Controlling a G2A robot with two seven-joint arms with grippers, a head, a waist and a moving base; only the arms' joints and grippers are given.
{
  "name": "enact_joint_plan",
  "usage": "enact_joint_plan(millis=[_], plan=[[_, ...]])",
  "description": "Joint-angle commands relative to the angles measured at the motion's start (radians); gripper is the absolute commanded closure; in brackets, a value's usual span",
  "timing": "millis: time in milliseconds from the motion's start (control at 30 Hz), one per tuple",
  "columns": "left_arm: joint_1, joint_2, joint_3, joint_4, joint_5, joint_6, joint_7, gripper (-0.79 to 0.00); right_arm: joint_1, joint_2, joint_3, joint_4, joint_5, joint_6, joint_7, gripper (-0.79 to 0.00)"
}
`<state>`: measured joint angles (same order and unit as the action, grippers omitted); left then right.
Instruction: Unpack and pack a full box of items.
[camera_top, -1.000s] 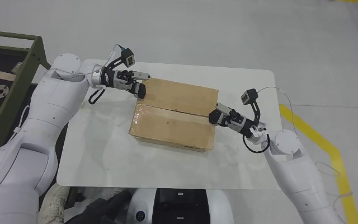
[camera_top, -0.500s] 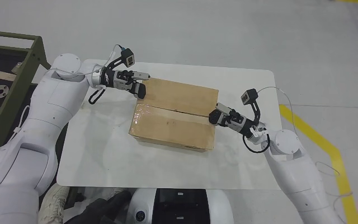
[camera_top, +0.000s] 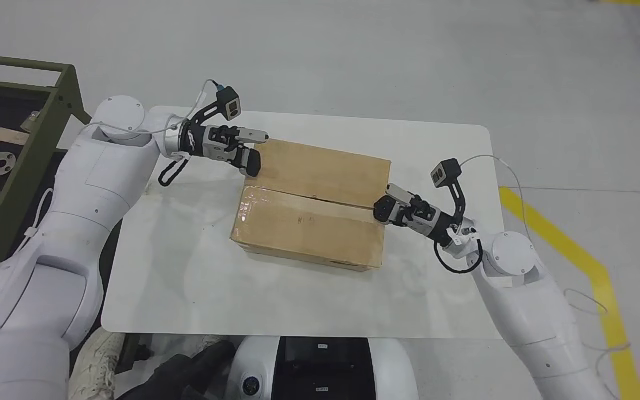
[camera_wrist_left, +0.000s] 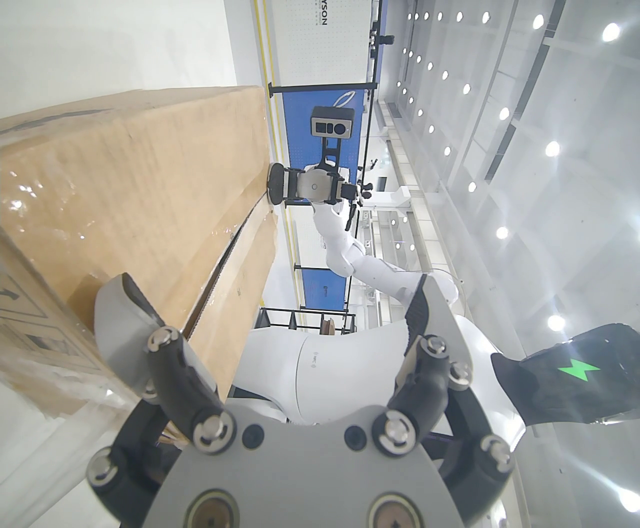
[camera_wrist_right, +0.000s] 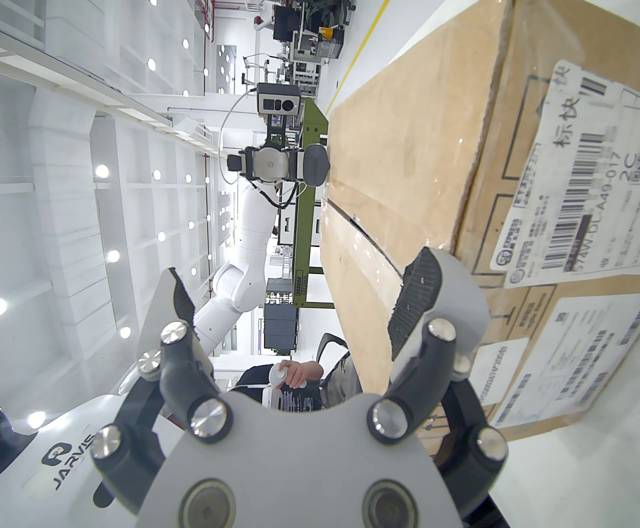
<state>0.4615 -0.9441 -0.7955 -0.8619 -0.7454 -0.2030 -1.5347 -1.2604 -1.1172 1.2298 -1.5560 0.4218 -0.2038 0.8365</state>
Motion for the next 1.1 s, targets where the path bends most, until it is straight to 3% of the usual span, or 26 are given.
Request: enact_joint_plan(millis=[0,300,533,700,1067], plan=[[0.017,0.002,-0.014,-0.018,-0.014,0.006,0.049,-0.785,0.000,0.000,0.000,0.000,0.000,0.000,0.000,-0.785],[0.173,0.060,-0.190,-0.136,-0.116,0.012,0.164,-0.785,0.000,0.000,0.000,0.000,0.000,0.000,0.000,-0.785],[0.415,0.117,-0.398,-0.279,-0.221,-0.024,0.332,-0.785,0.000,0.000,0.000,0.000,0.000,0.000,0.000,-0.785],[0.587,0.143,-0.516,-0.397,-0.229,-0.059,0.441,-0.785,0.000,0.000,0.000,0.000,0.000,0.000,0.000,-0.785],[0.880,0.161,-0.685,-0.654,-0.019,-0.066,0.914,-0.785,0.000,0.000,0.000,0.000,0.000,0.000,0.000,-0.785]])
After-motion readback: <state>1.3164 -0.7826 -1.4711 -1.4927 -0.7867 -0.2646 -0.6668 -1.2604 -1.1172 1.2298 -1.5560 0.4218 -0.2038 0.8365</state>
